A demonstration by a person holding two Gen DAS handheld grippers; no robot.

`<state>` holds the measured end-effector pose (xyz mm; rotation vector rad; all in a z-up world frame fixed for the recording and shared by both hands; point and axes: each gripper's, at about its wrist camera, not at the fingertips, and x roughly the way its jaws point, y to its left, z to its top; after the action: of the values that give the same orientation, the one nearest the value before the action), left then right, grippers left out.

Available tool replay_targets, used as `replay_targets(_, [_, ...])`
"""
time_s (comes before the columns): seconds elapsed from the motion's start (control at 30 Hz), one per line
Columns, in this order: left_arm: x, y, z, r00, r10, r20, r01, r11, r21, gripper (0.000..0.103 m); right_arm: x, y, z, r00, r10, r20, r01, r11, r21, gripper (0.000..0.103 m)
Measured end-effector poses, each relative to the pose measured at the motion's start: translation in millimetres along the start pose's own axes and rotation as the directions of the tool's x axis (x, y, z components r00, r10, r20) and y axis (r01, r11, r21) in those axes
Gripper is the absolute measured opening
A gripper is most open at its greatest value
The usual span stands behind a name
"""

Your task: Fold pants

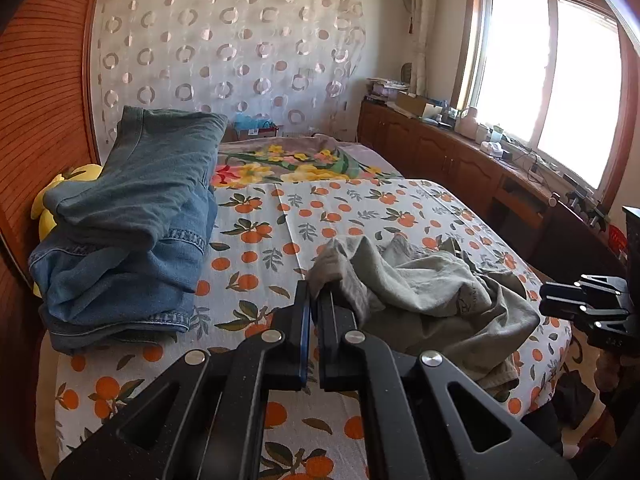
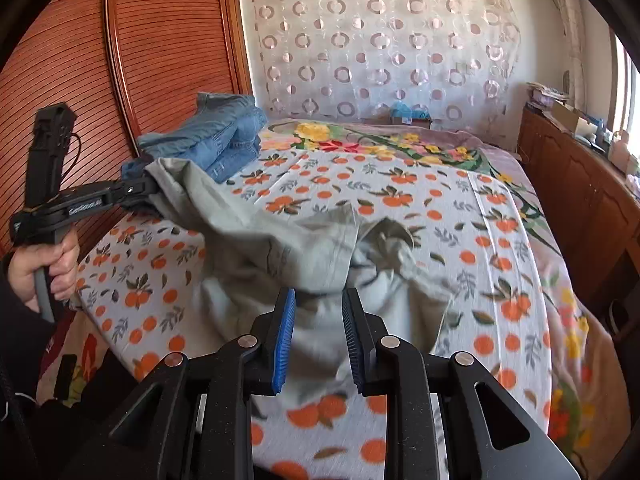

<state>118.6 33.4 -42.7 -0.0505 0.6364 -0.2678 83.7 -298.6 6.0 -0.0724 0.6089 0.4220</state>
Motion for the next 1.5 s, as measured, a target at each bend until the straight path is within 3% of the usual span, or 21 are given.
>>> replay_targets(0.23, [4,6,-4,1.000,-0.009,-0.014,0.008,1.000,-0.022,0.004,2,3,-26,0.998,0.010,-0.068,-0.008,0.999,0.036,0.025])
replay_targets(0.6, [5,1,-9,0.999,-0.025,-0.025,0.025,1.000,-0.014,0.004,16,24,-35,0.994,0.047,-0.096,-0.046,0.999,0.013,0.025])
replay_targets(1.33, [2,-4,-4,0.999,-0.038,-0.010,0.038,0.999,-0.021,0.004,41,21,-48,0.988,0.003,-0.152,-0.001,1.000,0.014,0.025])
replay_targets(1.43, [-1,-4,-2,0.999,-0.037,0.000,0.037,0.999,-0.023,0.004,39,18,-48,0.991,0.018,-0.134,-0.016,1.000,0.015,0.010])
replay_targets(1.5, [-4,-4,0,0.999,-0.037,0.005,0.037,0.999,-0.026,0.004,34,18,-47,0.994,0.003,-0.110,-0.002,1.000,0.001,0.007])
